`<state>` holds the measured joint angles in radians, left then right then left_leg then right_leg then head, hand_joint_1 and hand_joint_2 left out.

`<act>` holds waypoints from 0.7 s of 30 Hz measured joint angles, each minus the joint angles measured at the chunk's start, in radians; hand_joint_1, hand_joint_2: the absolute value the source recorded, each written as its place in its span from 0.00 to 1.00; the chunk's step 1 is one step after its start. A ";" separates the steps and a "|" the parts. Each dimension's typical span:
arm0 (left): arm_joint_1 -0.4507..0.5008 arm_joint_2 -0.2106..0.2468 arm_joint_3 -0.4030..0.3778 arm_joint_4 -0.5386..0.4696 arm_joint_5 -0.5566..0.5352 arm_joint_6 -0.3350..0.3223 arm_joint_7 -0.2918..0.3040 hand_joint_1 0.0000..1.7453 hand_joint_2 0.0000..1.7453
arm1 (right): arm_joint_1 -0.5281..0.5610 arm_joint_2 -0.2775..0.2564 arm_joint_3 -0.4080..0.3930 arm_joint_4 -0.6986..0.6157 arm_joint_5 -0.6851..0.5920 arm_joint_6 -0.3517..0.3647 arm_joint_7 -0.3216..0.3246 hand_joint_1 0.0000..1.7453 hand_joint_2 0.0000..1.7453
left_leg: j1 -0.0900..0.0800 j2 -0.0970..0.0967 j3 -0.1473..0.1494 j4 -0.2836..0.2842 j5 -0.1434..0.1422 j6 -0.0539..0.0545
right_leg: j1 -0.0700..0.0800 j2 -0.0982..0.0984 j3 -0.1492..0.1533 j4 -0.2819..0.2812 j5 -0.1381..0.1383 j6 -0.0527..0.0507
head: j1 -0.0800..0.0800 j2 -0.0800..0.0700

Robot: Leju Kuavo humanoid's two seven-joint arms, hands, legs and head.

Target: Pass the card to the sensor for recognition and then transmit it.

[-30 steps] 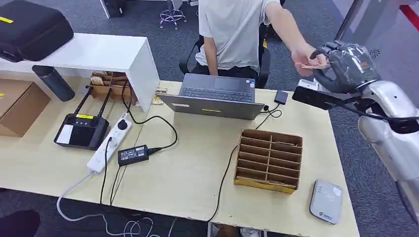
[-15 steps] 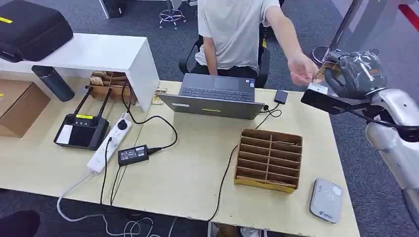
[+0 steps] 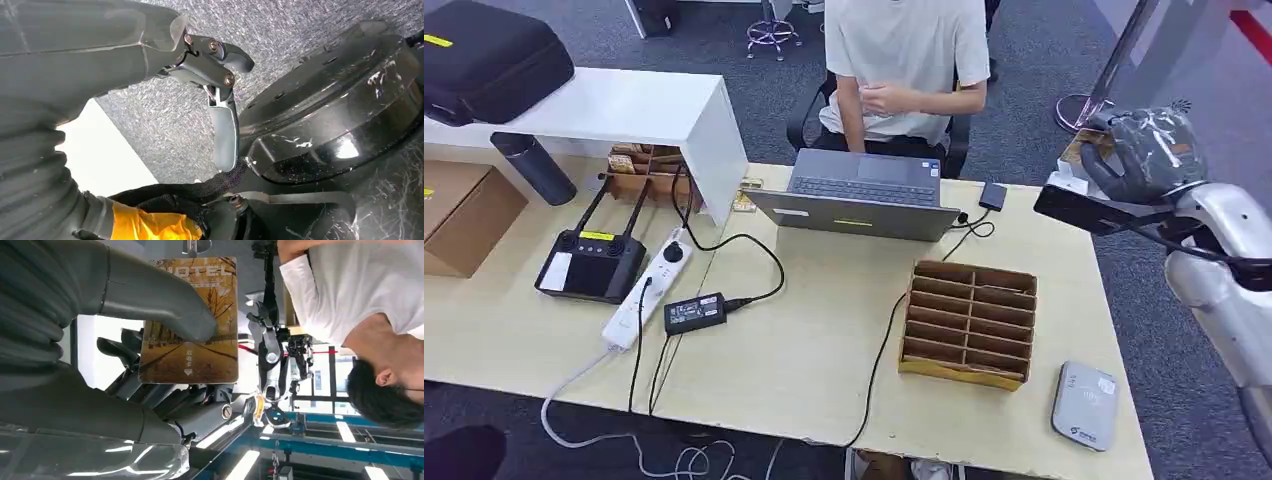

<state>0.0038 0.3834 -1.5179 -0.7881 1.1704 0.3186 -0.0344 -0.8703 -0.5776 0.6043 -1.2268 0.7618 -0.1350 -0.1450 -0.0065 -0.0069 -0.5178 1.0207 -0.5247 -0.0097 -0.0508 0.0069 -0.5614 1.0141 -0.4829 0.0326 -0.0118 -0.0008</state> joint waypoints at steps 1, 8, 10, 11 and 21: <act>0.000 0.000 0.001 0.000 0.005 -0.002 0.001 0.00 1.00 | 0.000 0.000 0.000 0.000 0.002 0.000 0.000 1.00 1.00 | 0.000 0.000 0.000 0.000 0.000 0.000 | 0.000 0.000 0.000 0.000 0.000 0.000 | 0.000 0.000; 0.000 0.002 0.001 -0.003 0.029 -0.021 0.008 0.00 1.00 | 0.000 -0.013 -0.001 -0.002 0.003 0.044 0.020 1.00 1.00 | 0.000 0.000 0.000 0.000 0.000 0.000 | 0.000 0.000 0.000 0.000 0.000 0.000 | 0.000 0.000; -0.001 0.005 0.002 -0.003 0.043 -0.050 0.007 0.00 1.00 | -0.001 -0.021 0.000 -0.008 -0.009 0.087 0.034 1.00 1.00 | 0.000 0.000 -0.001 0.000 0.000 0.000 | 0.000 0.000 0.000 0.000 0.000 0.000 | 0.000 0.000; -0.001 0.005 0.003 -0.003 0.052 -0.059 0.003 0.00 1.00 | -0.003 -0.025 0.001 -0.010 -0.016 0.104 0.040 1.00 1.00 | 0.000 0.000 -0.001 0.000 0.000 0.000 | 0.000 0.000 0.000 0.000 0.000 0.000 | 0.000 0.000; 0.030 0.014 0.011 -0.034 0.182 -0.024 -0.081 0.00 1.00 | 0.003 -0.225 0.027 -0.159 -0.219 0.301 0.100 1.00 1.00 | 0.000 -0.003 -0.004 0.001 0.000 0.000 | 0.000 -0.002 -0.003 -0.001 0.000 0.001 | 0.000 0.000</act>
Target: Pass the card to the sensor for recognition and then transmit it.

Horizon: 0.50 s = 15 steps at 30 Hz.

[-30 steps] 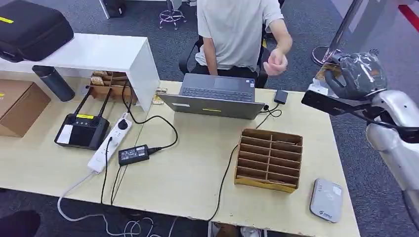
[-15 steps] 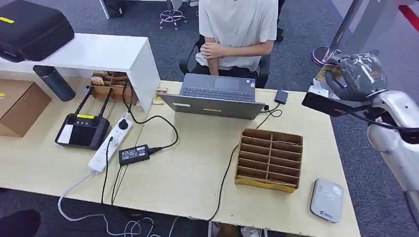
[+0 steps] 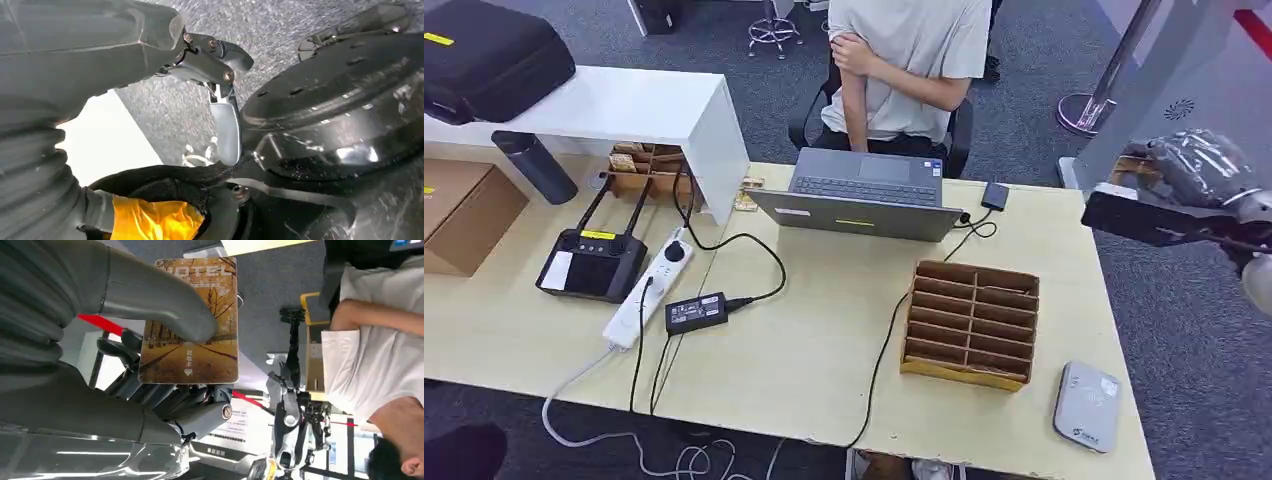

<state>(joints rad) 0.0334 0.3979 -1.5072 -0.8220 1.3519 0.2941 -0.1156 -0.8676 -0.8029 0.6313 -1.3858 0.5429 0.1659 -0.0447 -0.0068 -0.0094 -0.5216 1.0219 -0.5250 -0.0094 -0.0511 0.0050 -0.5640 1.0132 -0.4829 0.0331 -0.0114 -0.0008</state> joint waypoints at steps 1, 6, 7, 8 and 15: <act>0.001 0.002 -0.001 -0.008 0.012 0.010 -0.003 0.00 1.00 | 0.005 -0.028 0.000 -0.023 -0.016 0.005 0.008 1.00 1.00 | 0.000 0.000 0.000 0.000 0.000 0.000 | 0.000 0.000 0.000 0.000 0.000 0.000 | 0.000 0.000; 0.011 0.007 -0.003 -0.053 0.062 0.085 -0.016 0.00 1.00 | 0.039 -0.140 0.000 -0.124 -0.068 0.043 0.038 1.00 1.00 | 0.000 0.000 -0.001 0.000 0.000 0.000 | 0.000 0.000 0.000 0.000 0.000 0.000 | 0.000 0.000; 0.011 0.007 -0.005 -0.063 0.069 0.098 -0.017 0.00 1.00 | 0.042 -0.165 0.000 -0.145 -0.080 0.056 0.045 1.00 1.00 | 0.000 0.000 -0.001 0.000 0.000 0.000 | 0.000 0.000 -0.001 0.000 0.000 0.000 | 0.000 0.000; 0.012 0.009 -0.006 -0.069 0.074 0.105 -0.017 0.00 1.00 | 0.044 -0.181 0.000 -0.160 -0.086 0.061 0.045 1.00 1.00 | 0.000 0.000 -0.001 0.000 0.000 0.000 | 0.000 0.000 -0.001 0.000 0.000 0.000 | 0.000 0.000; 0.011 0.013 -0.013 -0.086 0.104 0.110 -0.021 0.00 1.00 | 0.047 -0.248 0.006 -0.219 -0.109 0.114 0.064 1.00 1.00 | 0.000 0.001 0.000 0.000 0.000 0.001 | 0.000 0.001 0.000 0.000 0.000 0.000 | 0.000 0.000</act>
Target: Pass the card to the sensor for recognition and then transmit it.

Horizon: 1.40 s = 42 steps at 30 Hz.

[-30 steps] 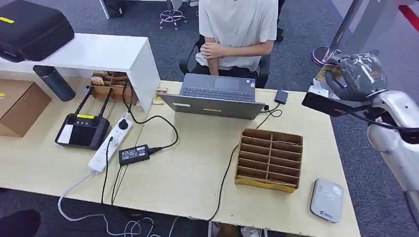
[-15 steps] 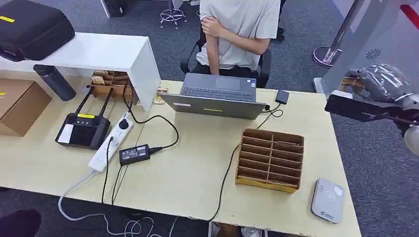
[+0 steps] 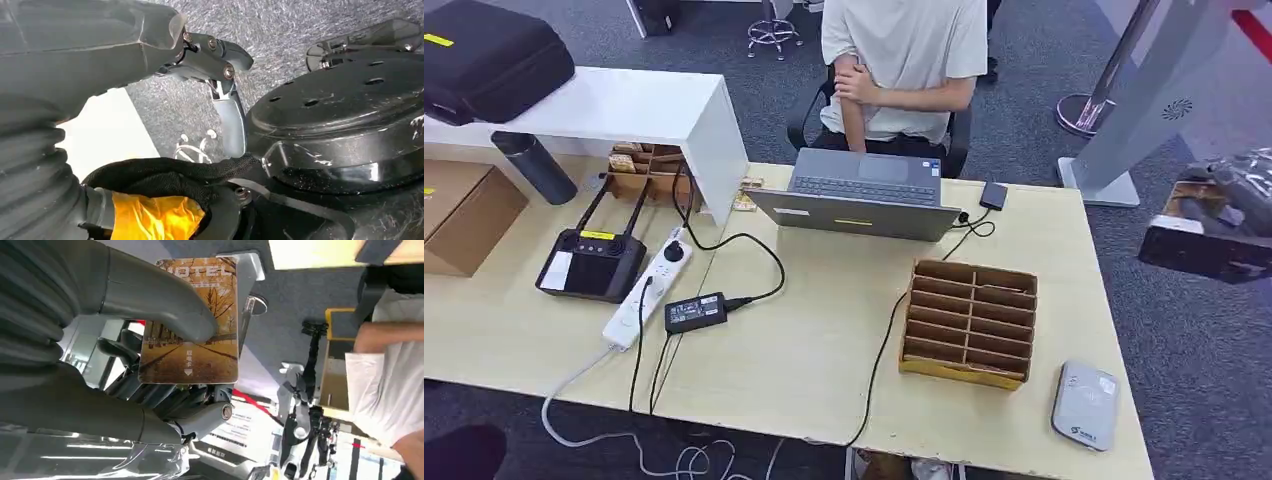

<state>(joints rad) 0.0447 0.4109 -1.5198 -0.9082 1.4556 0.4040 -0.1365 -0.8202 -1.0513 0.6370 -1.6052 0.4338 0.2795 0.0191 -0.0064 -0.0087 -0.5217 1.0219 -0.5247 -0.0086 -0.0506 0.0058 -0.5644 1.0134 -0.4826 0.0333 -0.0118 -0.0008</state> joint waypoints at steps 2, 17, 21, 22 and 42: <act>0.000 0.002 -0.005 -0.009 0.035 0.008 -0.007 0.00 1.00 | -0.018 -0.028 0.018 -0.020 -0.039 0.063 0.014 1.00 1.00 | 0.000 0.000 0.000 0.000 0.000 0.000 | 0.000 0.000 0.000 0.000 0.000 0.000 | 0.000 0.000; -0.012 0.002 -0.029 -0.018 0.079 0.006 -0.016 0.00 1.00 | 0.077 -0.155 0.197 -0.100 -0.190 0.024 0.030 1.00 1.00 | 0.000 0.000 0.000 0.000 0.000 0.000 | 0.000 0.000 0.000 0.000 0.000 0.000 | 0.000 0.000; -0.013 0.002 -0.029 -0.017 0.078 0.005 -0.014 0.00 1.00 | 0.130 -0.161 0.220 -0.103 -0.195 0.007 0.032 1.00 1.00 | 0.001 0.000 0.000 0.000 0.000 0.000 | 0.000 0.000 0.000 0.000 0.000 0.000 | 0.000 0.000; -0.013 0.002 -0.029 -0.016 0.078 0.004 -0.013 0.00 1.00 | 0.140 -0.161 0.224 -0.103 -0.198 0.004 0.032 1.00 1.00 | 0.001 0.000 0.000 0.000 0.000 0.000 | 0.000 0.000 0.000 0.000 0.000 0.000 | 0.001 0.000; -0.017 -0.004 -0.030 0.007 0.066 -0.029 -0.002 0.00 1.00 | 0.280 -0.159 0.232 -0.102 -0.200 -0.026 0.038 1.00 1.00 | 0.001 0.000 -0.001 0.000 0.000 0.000 | 0.000 -0.001 0.000 0.000 0.000 0.000 | 0.000 0.000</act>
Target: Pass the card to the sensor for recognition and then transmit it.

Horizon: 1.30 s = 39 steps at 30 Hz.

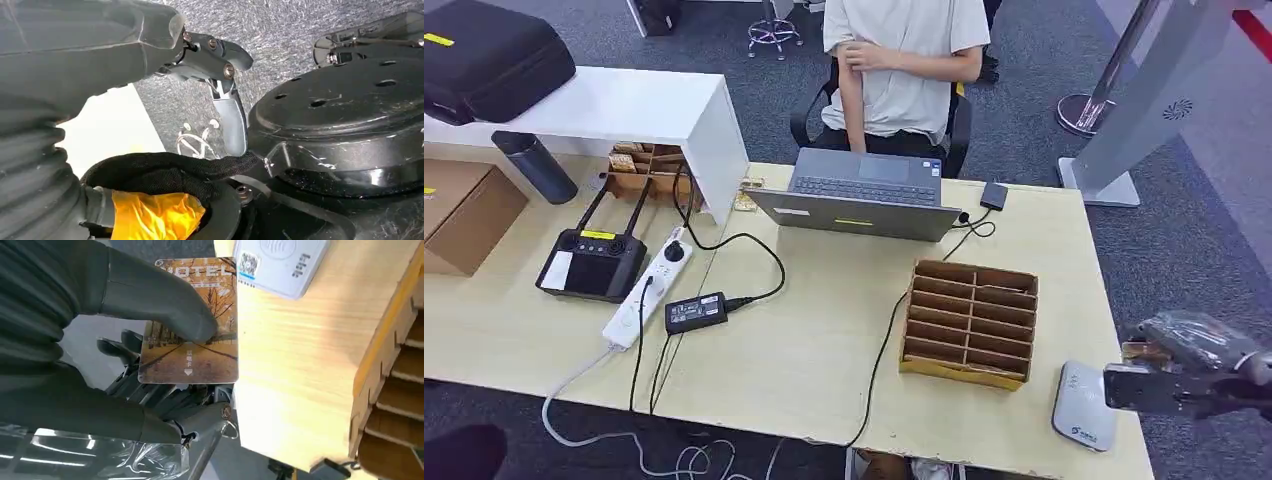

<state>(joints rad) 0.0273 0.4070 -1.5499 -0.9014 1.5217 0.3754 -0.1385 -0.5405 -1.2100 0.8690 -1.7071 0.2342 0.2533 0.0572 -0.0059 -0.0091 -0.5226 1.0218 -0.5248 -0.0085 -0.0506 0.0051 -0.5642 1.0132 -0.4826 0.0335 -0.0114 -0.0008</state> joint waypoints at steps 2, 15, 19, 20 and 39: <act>-0.002 -0.003 0.000 0.009 -0.008 -0.011 0.002 0.00 1.00 | 0.036 0.009 -0.008 0.002 0.023 -0.019 0.000 1.00 1.00 | 0.000 0.000 0.000 0.000 0.000 0.000 | 0.000 0.000 0.000 0.000 0.000 0.000 | 0.000 0.000; -0.005 -0.011 0.000 0.038 -0.024 -0.030 0.004 0.00 1.00 | 0.217 0.132 -0.100 0.050 0.099 -0.089 -0.038 1.00 1.00 | 0.000 0.000 0.000 0.000 0.000 0.000 | 0.000 0.000 0.000 0.000 0.000 0.000 | 0.000 0.000; -0.005 -0.011 0.000 0.038 -0.028 -0.030 0.006 0.00 1.00 | 0.260 0.169 -0.140 0.056 0.127 -0.102 -0.067 1.00 1.00 | 0.000 0.000 0.000 0.000 0.000 0.000 | 0.000 0.000 0.000 0.000 0.000 0.000 | 0.000 0.000; -0.005 -0.011 0.000 0.038 -0.029 -0.030 0.006 0.00 1.00 | 0.272 0.180 -0.149 0.058 0.134 -0.112 -0.072 1.00 1.00 | 0.000 0.000 0.000 0.000 0.000 0.000 | 0.000 0.000 0.000 0.000 0.000 0.000 | 0.000 0.000; -0.006 -0.010 0.000 0.038 -0.033 -0.019 0.013 0.00 1.00 | 0.375 0.276 -0.206 0.096 0.225 -0.197 -0.078 1.00 1.00 | 0.000 0.000 0.000 0.000 0.000 0.000 | 0.000 0.000 0.000 0.000 0.000 0.000 | 0.000 0.000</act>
<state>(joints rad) 0.0213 0.3975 -1.5499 -0.8637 1.4889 0.3563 -0.1259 -0.1657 -0.9335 0.6627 -1.6106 0.4588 0.0558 -0.0210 -0.0060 -0.0090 -0.5225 1.0217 -0.5248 -0.0084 -0.0508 0.0048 -0.5641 1.0134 -0.4828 0.0336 -0.0118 -0.0008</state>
